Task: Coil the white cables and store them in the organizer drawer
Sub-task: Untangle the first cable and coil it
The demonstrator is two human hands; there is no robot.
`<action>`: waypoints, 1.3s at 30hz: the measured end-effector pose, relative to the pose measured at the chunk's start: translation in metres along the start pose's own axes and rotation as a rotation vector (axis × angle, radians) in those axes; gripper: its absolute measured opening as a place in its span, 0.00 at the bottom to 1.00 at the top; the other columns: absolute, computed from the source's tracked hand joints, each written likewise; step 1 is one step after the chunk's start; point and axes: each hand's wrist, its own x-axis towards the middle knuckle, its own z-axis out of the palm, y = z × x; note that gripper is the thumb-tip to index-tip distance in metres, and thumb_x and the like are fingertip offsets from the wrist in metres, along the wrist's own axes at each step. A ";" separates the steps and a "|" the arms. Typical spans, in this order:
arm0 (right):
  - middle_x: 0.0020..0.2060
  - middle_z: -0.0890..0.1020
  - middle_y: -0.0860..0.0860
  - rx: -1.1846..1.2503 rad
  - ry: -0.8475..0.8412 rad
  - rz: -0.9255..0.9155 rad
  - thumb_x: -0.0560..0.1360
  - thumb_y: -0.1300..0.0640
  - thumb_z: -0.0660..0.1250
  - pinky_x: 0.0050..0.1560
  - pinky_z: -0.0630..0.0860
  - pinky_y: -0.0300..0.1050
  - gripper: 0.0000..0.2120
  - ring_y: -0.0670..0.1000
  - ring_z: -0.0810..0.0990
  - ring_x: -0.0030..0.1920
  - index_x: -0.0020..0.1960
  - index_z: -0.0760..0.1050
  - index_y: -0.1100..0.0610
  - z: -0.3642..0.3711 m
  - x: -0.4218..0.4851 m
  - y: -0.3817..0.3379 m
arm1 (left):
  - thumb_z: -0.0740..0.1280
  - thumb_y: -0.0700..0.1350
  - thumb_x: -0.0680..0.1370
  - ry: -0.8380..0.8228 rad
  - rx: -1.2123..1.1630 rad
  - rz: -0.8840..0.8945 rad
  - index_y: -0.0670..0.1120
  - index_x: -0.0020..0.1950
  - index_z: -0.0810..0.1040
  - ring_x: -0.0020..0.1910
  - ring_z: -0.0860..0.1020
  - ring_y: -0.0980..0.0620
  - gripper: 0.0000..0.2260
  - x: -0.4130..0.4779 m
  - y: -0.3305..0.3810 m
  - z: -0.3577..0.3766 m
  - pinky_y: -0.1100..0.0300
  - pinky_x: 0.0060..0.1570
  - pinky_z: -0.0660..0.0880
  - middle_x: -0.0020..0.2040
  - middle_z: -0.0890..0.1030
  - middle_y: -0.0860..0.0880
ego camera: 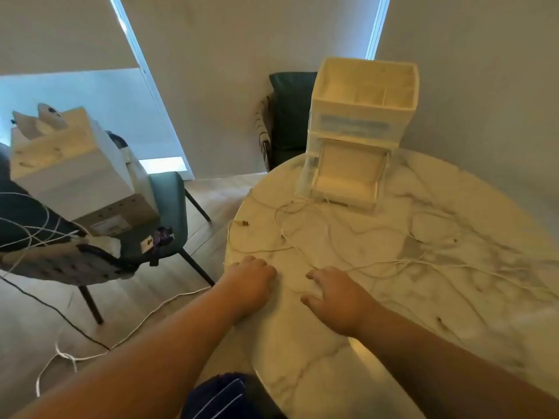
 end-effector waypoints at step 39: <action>0.53 0.79 0.45 -0.102 0.458 -0.108 0.81 0.45 0.54 0.54 0.74 0.49 0.13 0.50 0.77 0.55 0.59 0.73 0.47 0.098 0.024 0.013 | 0.57 0.74 0.71 0.816 -0.158 -0.167 0.49 0.31 0.71 0.35 0.72 0.55 0.29 0.027 -0.017 0.081 0.56 0.39 0.70 0.30 0.73 0.54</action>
